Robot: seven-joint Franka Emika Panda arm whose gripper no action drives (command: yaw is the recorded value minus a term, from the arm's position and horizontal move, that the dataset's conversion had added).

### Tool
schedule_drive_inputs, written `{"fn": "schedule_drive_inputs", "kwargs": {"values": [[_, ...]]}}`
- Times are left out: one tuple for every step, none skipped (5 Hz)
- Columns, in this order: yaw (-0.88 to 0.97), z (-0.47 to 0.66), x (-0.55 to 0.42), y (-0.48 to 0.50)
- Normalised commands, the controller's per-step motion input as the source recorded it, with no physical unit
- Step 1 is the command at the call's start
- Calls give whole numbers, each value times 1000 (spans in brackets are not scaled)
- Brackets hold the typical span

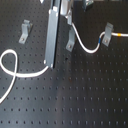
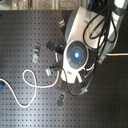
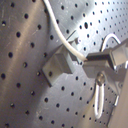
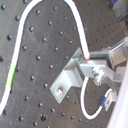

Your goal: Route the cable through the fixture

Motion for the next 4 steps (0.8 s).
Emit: {"fn": "schedule_drive_inputs", "kwargs": {"values": [[117,271,-303,-161],[66,0,-26,11],[0,0,-22,9],[3,487,-68,17]]}}
